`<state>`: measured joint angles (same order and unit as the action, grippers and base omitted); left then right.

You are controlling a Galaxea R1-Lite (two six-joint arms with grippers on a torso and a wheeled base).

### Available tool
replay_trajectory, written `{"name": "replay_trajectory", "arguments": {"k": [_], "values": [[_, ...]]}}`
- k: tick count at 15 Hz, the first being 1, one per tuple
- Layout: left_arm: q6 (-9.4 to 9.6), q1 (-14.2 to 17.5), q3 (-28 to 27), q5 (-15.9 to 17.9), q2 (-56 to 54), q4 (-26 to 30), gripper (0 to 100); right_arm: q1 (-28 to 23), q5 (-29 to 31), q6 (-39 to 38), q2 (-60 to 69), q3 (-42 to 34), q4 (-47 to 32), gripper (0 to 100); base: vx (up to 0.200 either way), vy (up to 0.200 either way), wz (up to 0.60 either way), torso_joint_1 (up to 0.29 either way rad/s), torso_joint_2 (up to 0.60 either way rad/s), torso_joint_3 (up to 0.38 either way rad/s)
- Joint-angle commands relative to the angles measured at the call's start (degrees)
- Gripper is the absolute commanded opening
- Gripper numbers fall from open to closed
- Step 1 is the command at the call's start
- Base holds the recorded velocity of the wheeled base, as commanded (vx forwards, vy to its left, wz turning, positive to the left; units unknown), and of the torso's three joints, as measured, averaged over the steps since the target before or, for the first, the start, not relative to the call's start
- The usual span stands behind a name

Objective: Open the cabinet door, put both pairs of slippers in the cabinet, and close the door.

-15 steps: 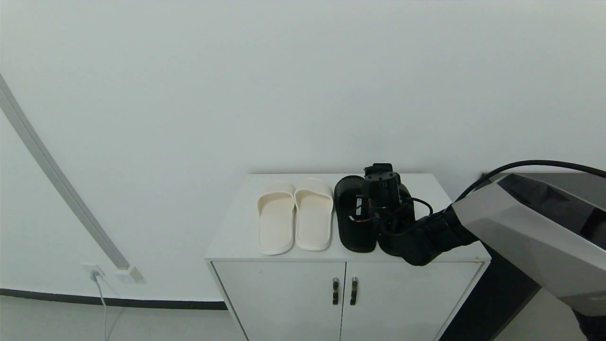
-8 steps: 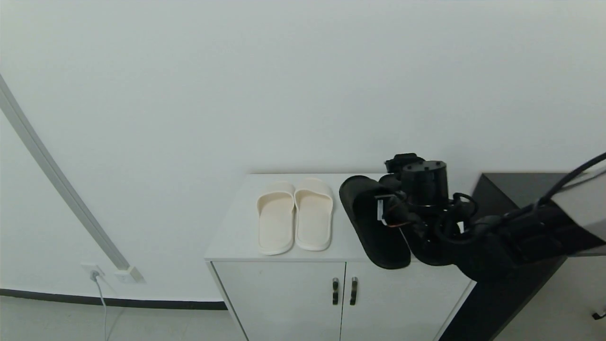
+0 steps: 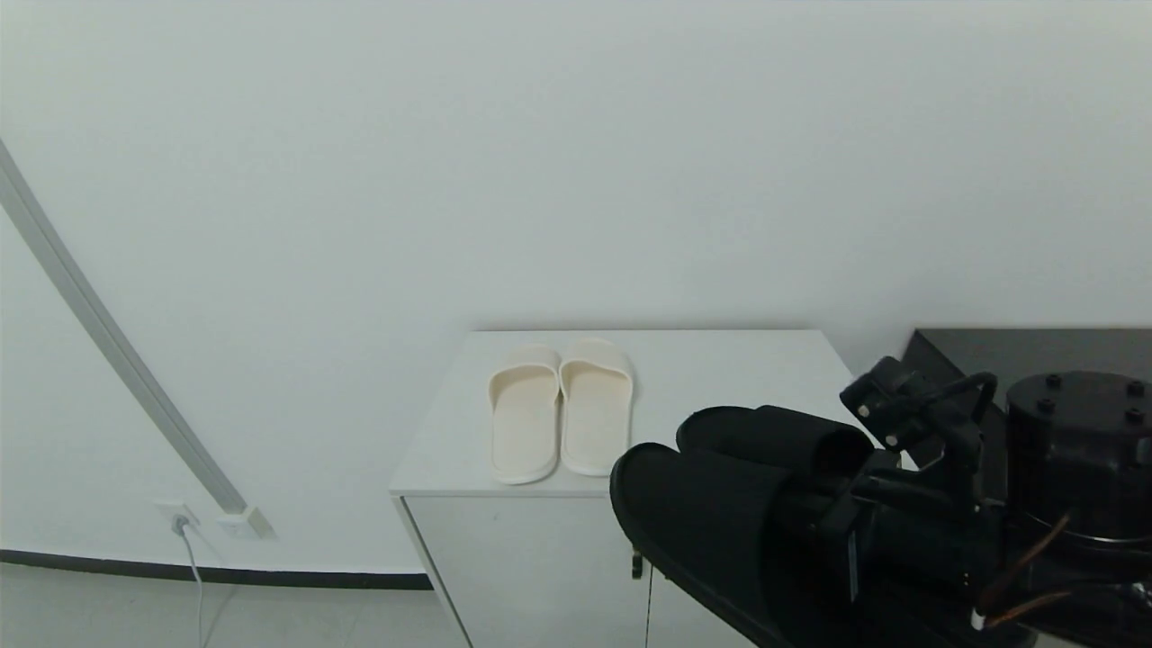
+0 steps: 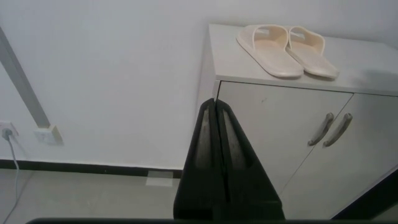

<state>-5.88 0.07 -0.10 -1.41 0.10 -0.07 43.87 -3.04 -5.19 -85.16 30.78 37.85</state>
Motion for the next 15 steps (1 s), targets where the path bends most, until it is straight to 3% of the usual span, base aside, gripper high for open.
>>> {"name": "replay_trajectory", "arguments": {"k": [1, 6, 15], "values": [[-0.01, 0.01, 0.01, 0.01, -0.01, -0.01, 0, 1.65, -0.13, 0.1, 2.9, -1.43, 0.12, 0, 0.0, 0.0, 0.0, 0.0, 0.0, 0.0], [-0.01, 0.01, 0.01, -0.17, 0.08, -0.01, 0, 2.18, -0.13, 0.1, 2.81, -2.22, 0.2, 0, -0.16, 0.0, 0.0, 0.005, 0.0, 0.0], [-0.01, 0.01, 0.01, -0.17, -0.01, -0.01, 0, 2.18, -0.3, 0.18, 2.11, -3.18, 0.47, 0, 0.0, 0.0, 0.0, 0.0, 0.0, 0.0]]}}
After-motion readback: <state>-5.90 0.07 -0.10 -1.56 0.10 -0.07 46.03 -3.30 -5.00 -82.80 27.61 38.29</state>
